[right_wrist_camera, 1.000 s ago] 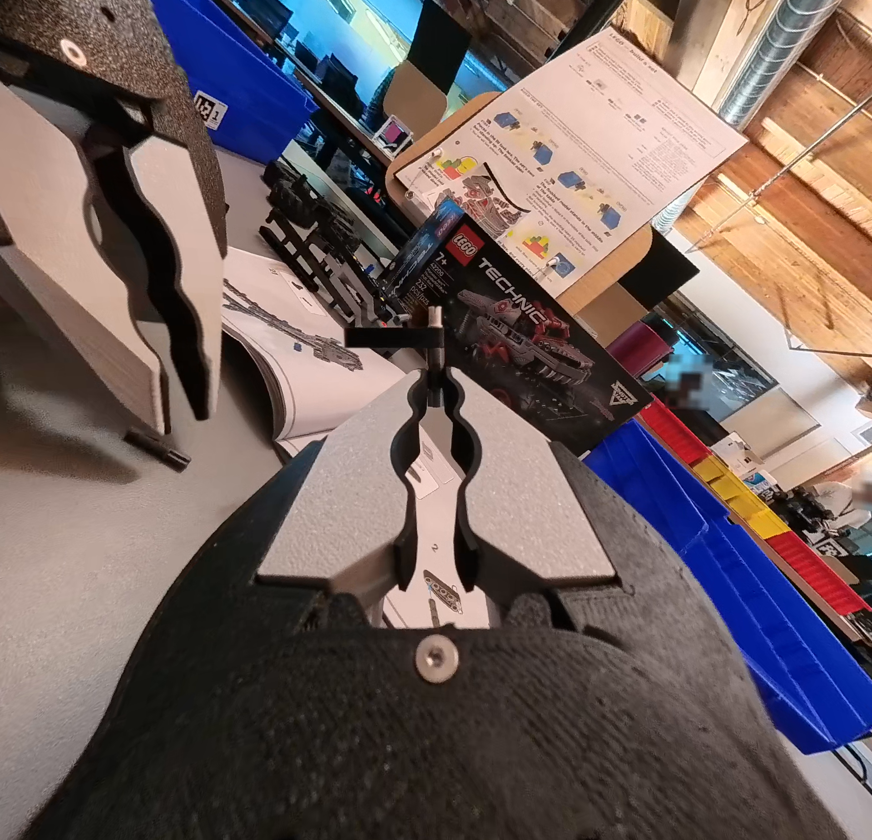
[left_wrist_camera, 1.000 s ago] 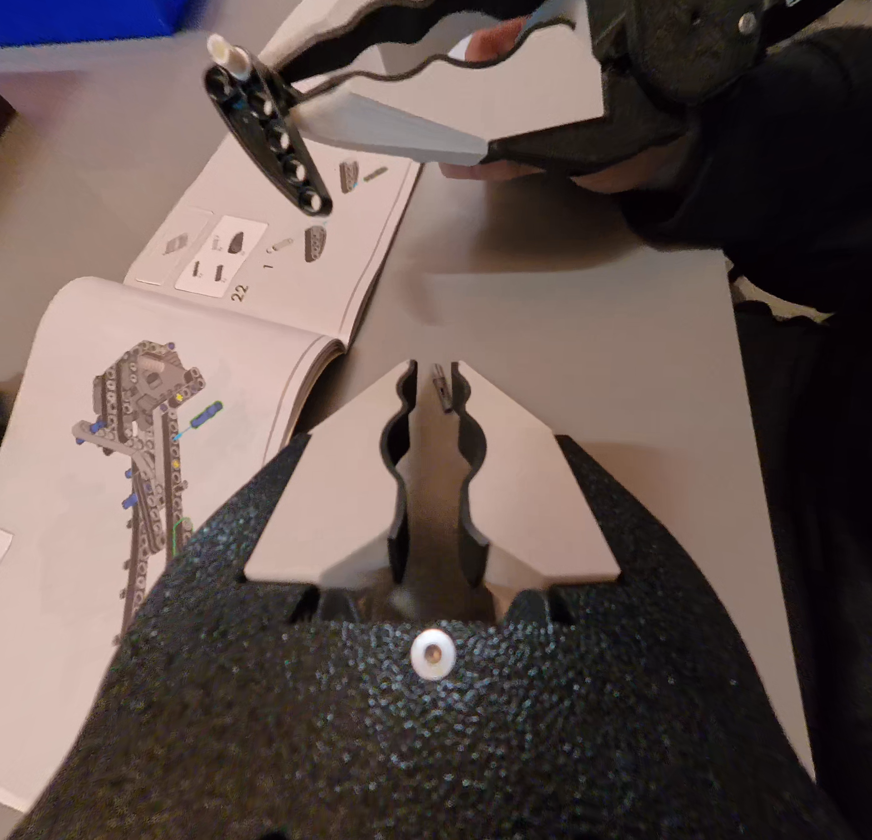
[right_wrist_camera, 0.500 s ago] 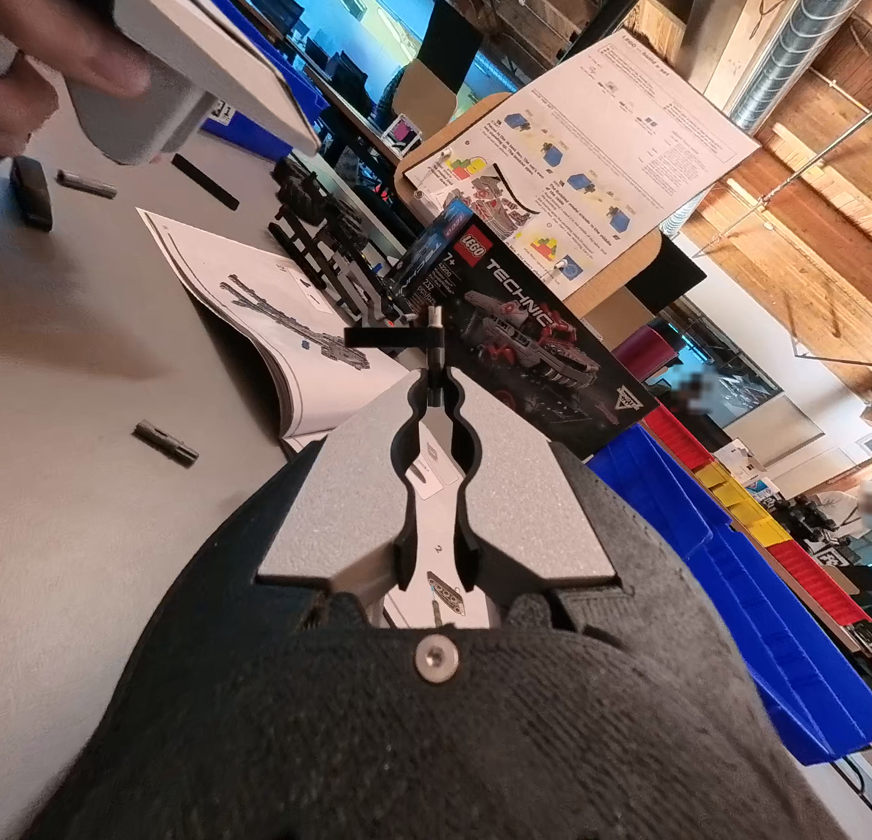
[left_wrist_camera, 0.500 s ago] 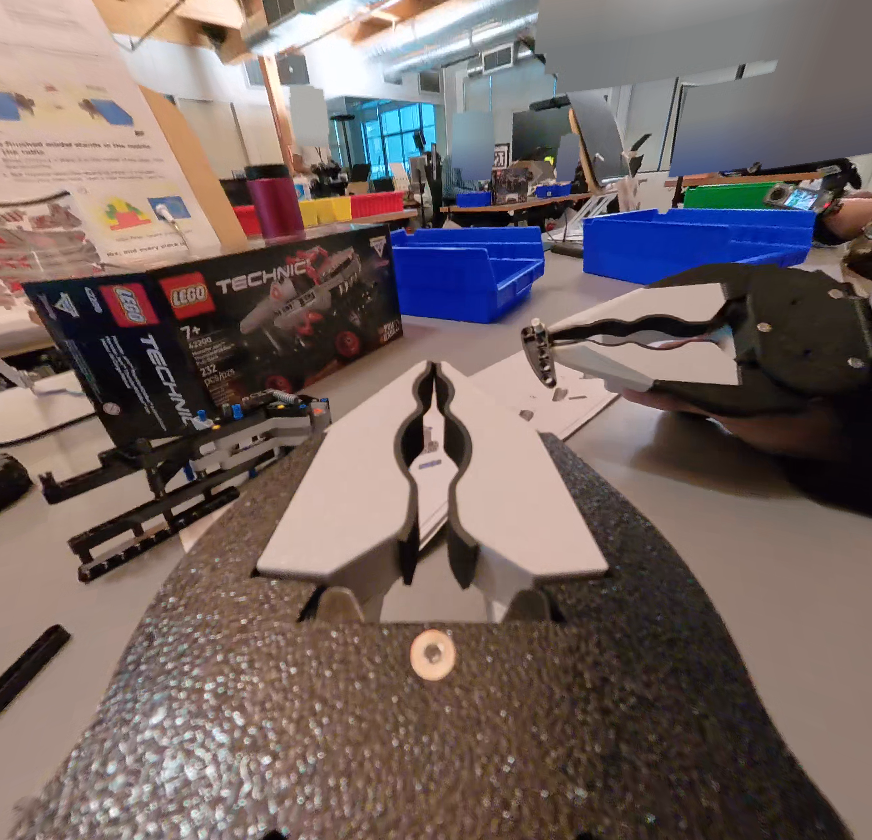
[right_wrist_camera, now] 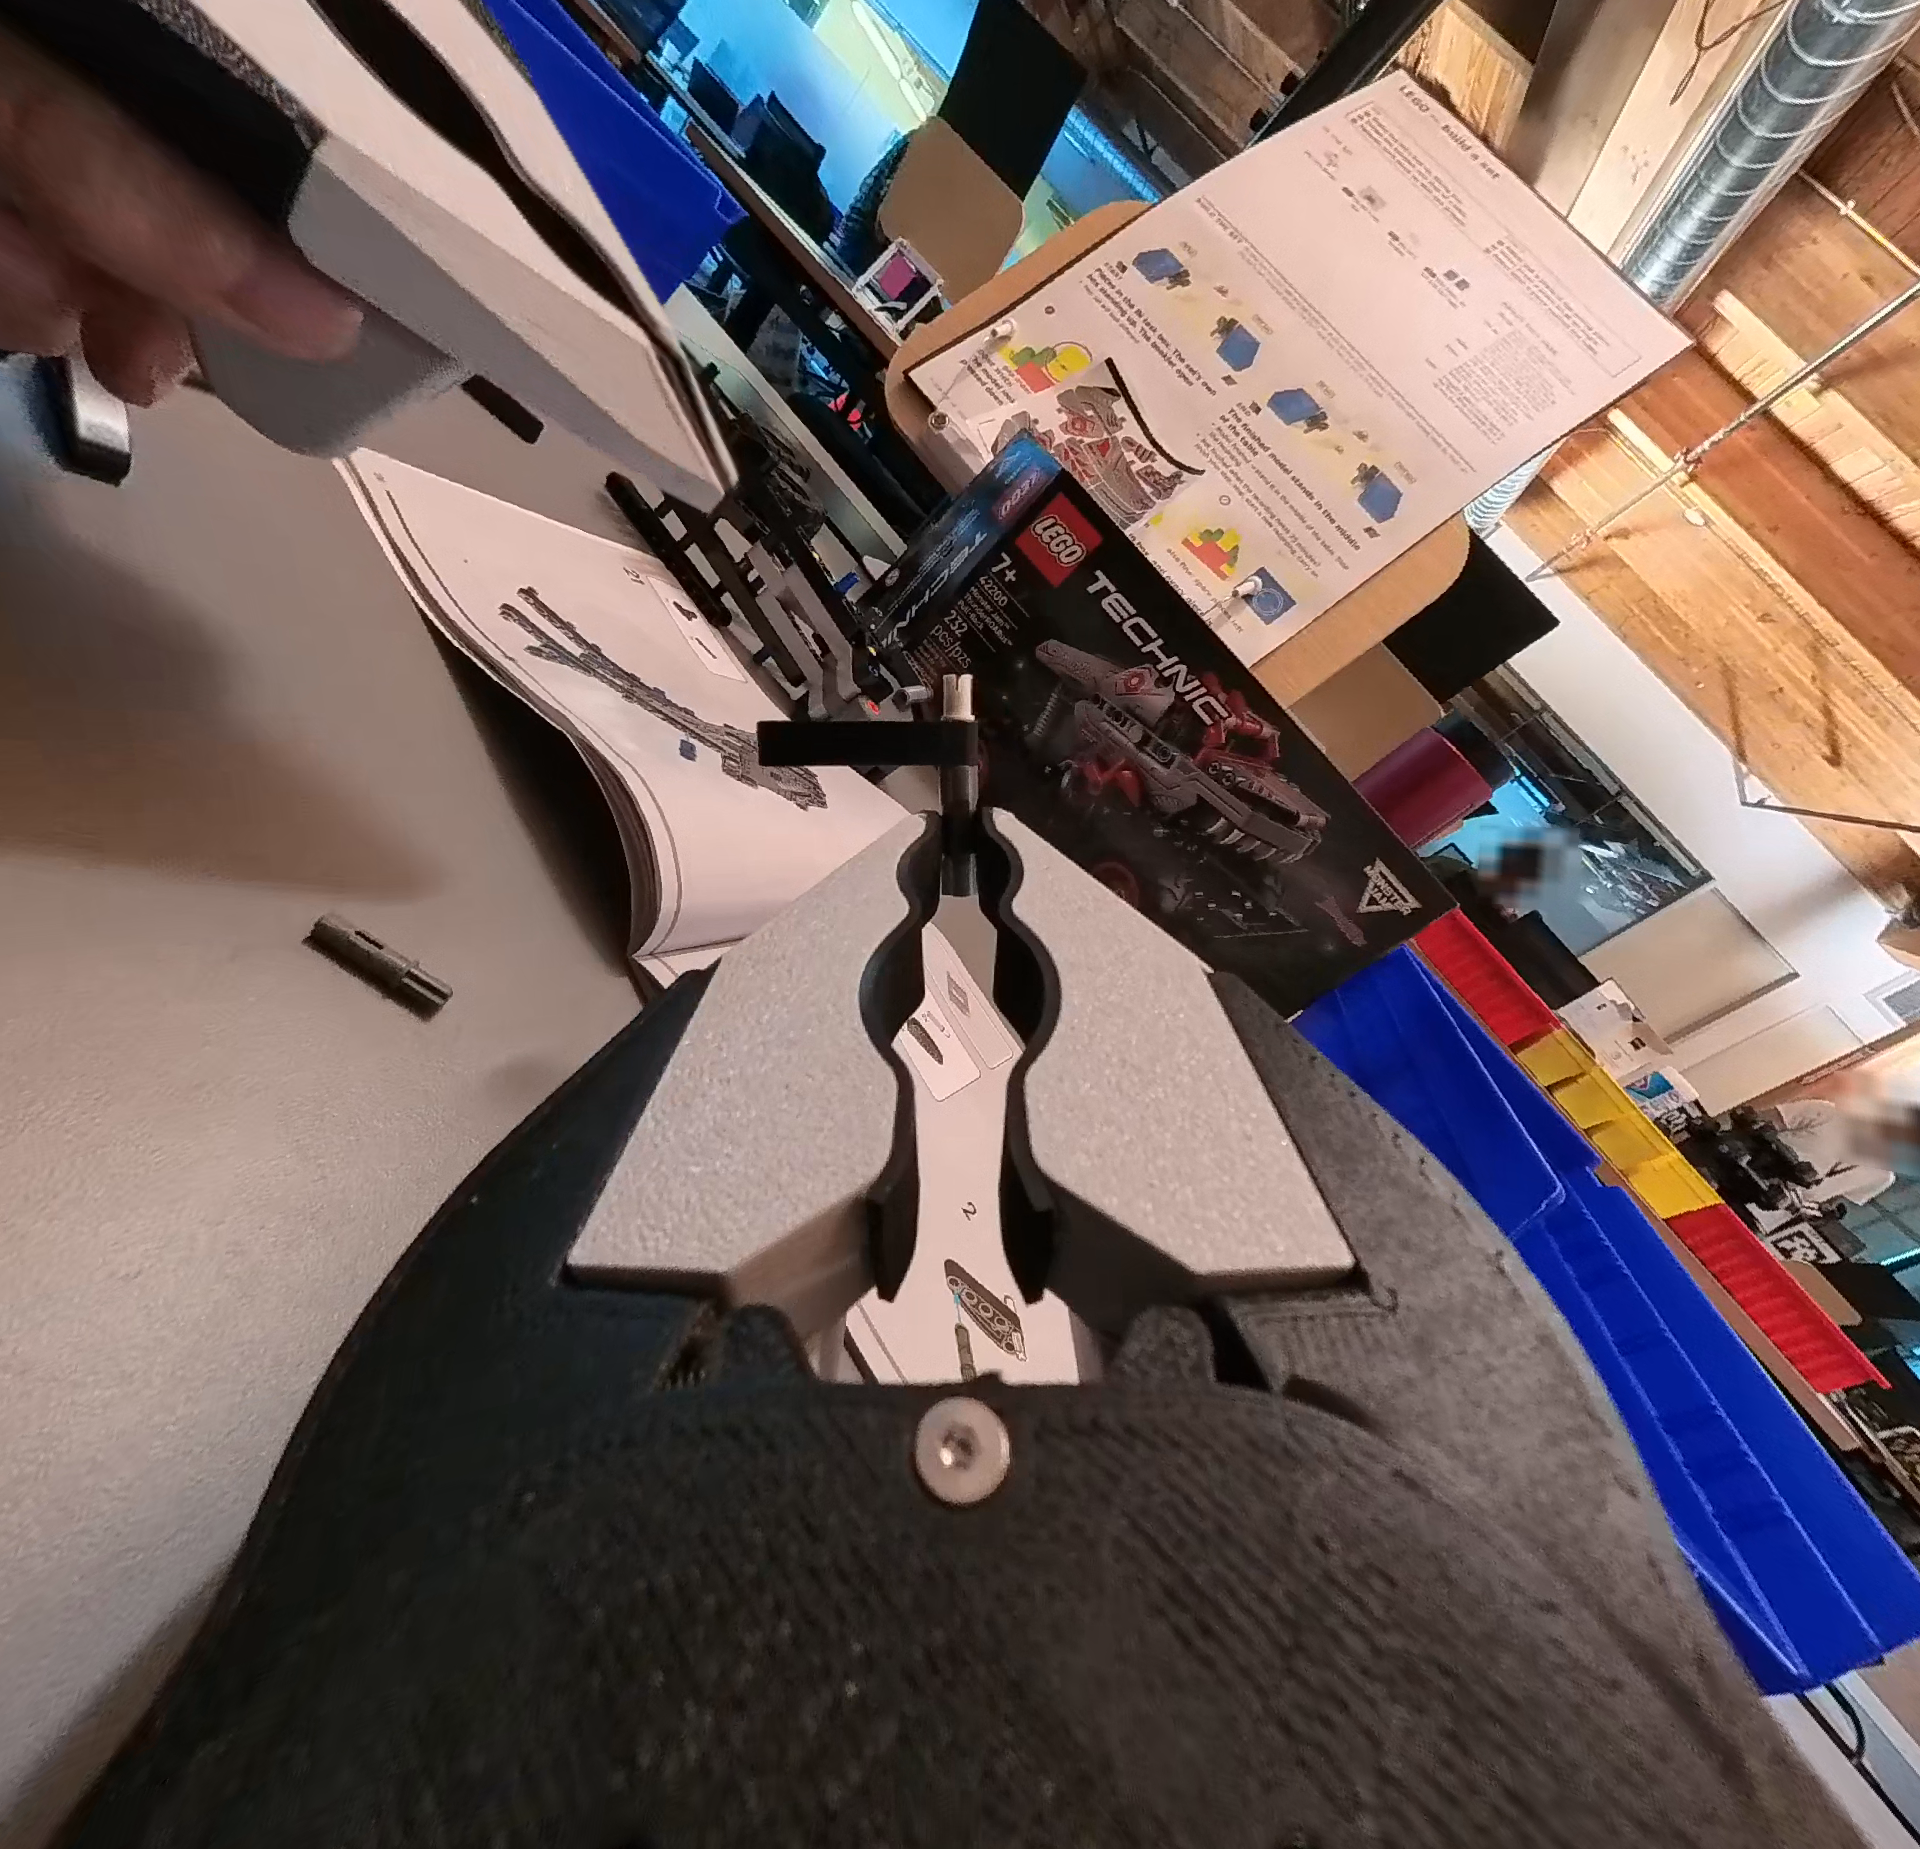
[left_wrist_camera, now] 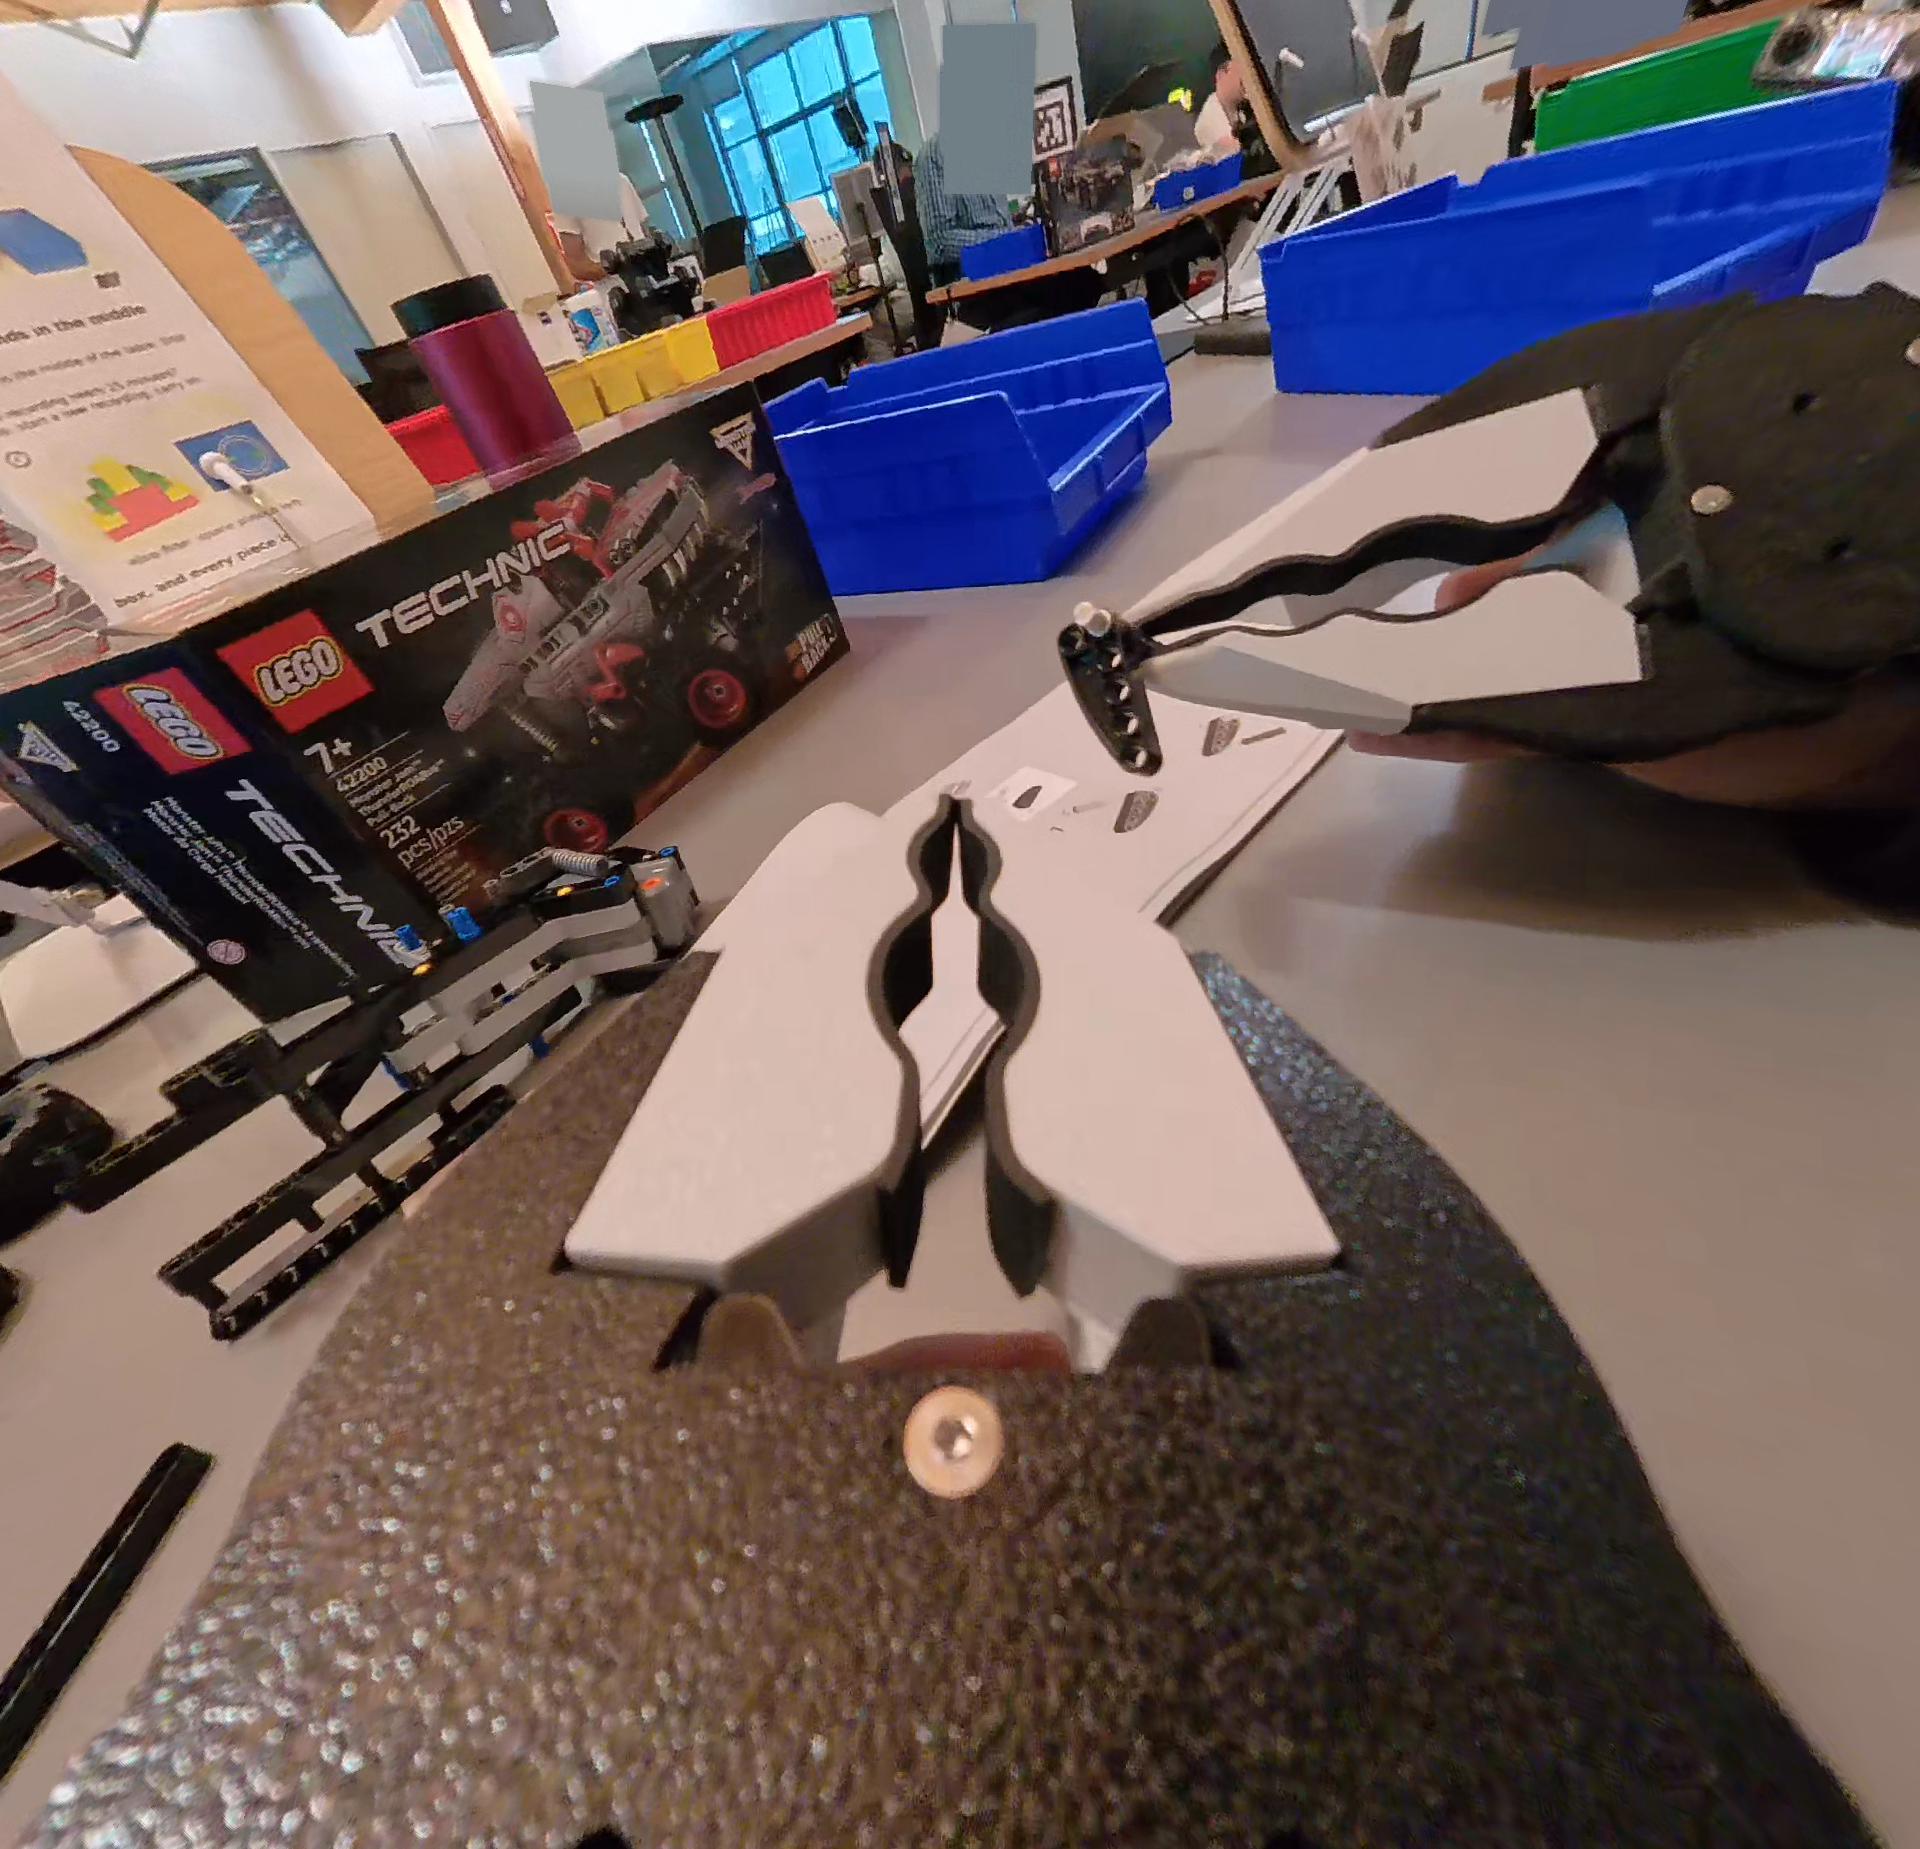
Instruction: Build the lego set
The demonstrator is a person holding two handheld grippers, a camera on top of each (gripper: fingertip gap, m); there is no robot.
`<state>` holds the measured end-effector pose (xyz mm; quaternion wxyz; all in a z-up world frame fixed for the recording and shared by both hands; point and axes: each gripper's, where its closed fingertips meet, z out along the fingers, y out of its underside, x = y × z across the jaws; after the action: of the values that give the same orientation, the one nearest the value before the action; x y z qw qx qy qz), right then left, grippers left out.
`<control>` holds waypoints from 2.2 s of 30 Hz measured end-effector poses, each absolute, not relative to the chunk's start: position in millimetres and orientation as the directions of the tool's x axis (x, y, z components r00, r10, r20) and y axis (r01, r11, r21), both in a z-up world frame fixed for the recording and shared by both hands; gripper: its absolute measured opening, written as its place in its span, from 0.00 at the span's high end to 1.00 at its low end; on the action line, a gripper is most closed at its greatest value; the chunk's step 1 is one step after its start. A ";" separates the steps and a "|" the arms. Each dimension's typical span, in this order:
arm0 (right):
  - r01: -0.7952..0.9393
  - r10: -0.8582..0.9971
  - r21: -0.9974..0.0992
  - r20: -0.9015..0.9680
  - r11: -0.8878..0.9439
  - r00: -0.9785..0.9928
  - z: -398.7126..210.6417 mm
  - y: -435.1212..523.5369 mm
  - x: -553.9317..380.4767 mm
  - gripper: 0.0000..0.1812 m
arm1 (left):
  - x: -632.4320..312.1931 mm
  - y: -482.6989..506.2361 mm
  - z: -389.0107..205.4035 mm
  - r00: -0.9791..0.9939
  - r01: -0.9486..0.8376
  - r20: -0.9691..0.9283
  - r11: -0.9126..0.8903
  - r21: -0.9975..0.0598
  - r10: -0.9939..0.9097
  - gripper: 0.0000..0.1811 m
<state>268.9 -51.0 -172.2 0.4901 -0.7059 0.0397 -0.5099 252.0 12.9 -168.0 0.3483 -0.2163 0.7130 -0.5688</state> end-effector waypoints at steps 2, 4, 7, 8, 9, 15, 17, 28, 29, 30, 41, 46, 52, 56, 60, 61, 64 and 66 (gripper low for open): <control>0.444 -0.559 -0.734 0.680 -0.514 0.476 -171.6 -51.1 269.0 0.98 | 251.6 12.5 -168.1 -0.665 0.090 -0.253 0.261 -0.961 -0.703 1.00; 0.447 -0.561 -0.735 0.678 -0.510 0.475 -170.8 -51.0 268.8 0.98 | 251.9 12.6 -168.2 -0.671 0.083 -0.243 0.255 -0.963 -0.701 1.00; 0.447 -0.558 -0.733 0.680 -0.513 0.475 -171.4 -50.3 269.0 0.98 | 252.6 12.4 -169.3 -0.681 0.067 -0.226 0.248 -0.966 -0.697 1.00; 0.447 -0.555 -0.731 0.682 -0.516 0.476 -171.8 -49.9 269.0 0.98 | 252.8 12.2 -169.8 -0.683 0.063 -0.223 0.249 -0.966 -0.695 1.00; 0.447 -0.554 -0.729 0.684 -0.518 0.475 -172.1 -49.7 269.1 0.98 | 253.0 12.2 -170.0 -0.684 0.061 -0.222 0.249 -0.967 -0.695 1.00; 0.447 -0.553 -0.729 0.685 -0.519 0.474 -172.2 -49.0 269.4 0.98 | 252.9 12.2 -169.7 -0.686 0.060 -0.218 0.245 -0.968 -0.694 1.00; 0.447 -0.550 -0.726 0.688 -0.522 0.474 -172.7 -48.4 269.6 0.98 | 253.0 12.2 -169.9 -0.686 0.060 -0.219 0.245 -0.968 -0.694 1.00; 0.447 -0.560 -0.728 0.686 -0.520 0.465 -170.9 -49.3 270.6 0.98 | 253.6 12.4 -170.3 -0.686 0.055 -0.214 0.244 -0.968 -0.695 1.00; 0.447 -0.561 -0.728 0.685 -0.520 0.464 -170.9 -49.4 270.9 0.98 | 253.7 12.0 -170.8 -0.686 0.055 -0.218 0.249 -0.967 -0.694 1.00; 0.445 -0.562 -0.728 0.685 -0.521 0.463 -170.9 -49.5 271.4 0.98 | 253.9 11.5 -171.6 -0.686 0.053 -0.220 0.255 -0.966 -0.693 1.00; 0.445 -0.563 -0.727 0.686 -0.523 0.460 -171.1 -49.6 271.9 0.98 | 250.9 8.0 -173.7 -0.697 0.066 -0.243 0.278 -0.958 -0.675 1.00; 0.447 -0.558 -0.723 0.691 -0.528 0.459 -171.8 -49.0 272.0 0.98 | 249.9 5.1 -176.5 -0.705 0.068 -0.258 0.299 -0.952 -0.661 1.00; 0.449 -0.540 -0.717 0.697 -0.534 0.471 -174.6 -46.4 271.0 0.98 | 247.8 0.9 -180.6 -0.709 0.081 -0.292 0.338 -0.938 -0.641 1.00; 0.452 -0.528 -0.713 0.701 -0.536 0.479 -176.2 -44.5 269.6 0.98 | 247.8 2.1 -179.0 -0.708 0.082 -0.285 0.326 -0.942 -0.646 1.00; 0.463 -0.501 -0.700 0.713 -0.543 0.490 -179.2 -40.4 267.0 0.98 | 248.4 2.8 -178.2 -0.706 0.080 -0.280 0.320 -0.944 -0.650 1.00; 0.465 -0.492 -0.693 0.720 -0.551 0.489 -180.6 -39.5 266.7 0.98 | 248.4 2.7 -178.4 -0.706 0.080 -0.281 0.322 -0.944 -0.650 1.00; 0.470 -0.475 -0.682 0.729 -0.560 0.492 -183.2 -37.5 265.6 0.98 | 248.5 1.9 -179.9 -0.706 0.079 -0.288 0.333 -0.940 -0.647 1.00; 0.470 -0.478 -0.684 0.728 -0.558 0.492 -182.7 -37.8 265.8 0.98 | 248.3 1.5 -180.2 -0.704 0.082 -0.295 0.339 -0.937 -0.646 1.00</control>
<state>265.8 -37.8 -182.7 0.4700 -0.7245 0.0028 -0.5041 248.3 1.5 -180.2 0.3353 -0.1889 0.7463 -0.5431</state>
